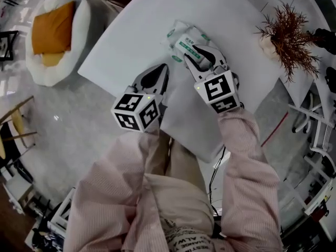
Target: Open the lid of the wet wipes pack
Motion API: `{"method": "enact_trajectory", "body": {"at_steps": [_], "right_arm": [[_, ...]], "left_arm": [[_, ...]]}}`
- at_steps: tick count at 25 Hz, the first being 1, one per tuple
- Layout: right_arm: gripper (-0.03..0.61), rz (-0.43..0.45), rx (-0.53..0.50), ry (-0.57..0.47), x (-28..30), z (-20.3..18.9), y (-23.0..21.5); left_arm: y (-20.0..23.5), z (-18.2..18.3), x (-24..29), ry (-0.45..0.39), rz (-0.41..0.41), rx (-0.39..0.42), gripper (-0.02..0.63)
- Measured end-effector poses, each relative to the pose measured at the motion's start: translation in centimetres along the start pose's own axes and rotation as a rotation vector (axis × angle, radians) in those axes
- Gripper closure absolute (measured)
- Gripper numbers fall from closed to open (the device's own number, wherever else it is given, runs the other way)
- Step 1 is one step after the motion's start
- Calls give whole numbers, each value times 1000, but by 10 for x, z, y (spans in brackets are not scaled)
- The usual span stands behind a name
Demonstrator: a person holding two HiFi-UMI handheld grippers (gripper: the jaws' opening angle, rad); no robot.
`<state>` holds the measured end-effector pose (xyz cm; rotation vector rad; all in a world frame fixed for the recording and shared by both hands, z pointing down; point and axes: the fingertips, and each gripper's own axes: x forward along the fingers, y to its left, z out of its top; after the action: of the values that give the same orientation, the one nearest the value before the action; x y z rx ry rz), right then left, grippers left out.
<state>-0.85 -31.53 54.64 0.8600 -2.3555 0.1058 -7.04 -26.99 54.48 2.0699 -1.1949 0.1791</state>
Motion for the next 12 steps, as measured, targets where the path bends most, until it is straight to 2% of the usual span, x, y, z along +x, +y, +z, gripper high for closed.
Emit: {"method": "enact_trajectory", "body": {"at_steps": [12], "right_arm": [[463,-10,-105,83,17,-21,4]], "left_arm": [[3,-7,15,7,-31,-32,617]]}}
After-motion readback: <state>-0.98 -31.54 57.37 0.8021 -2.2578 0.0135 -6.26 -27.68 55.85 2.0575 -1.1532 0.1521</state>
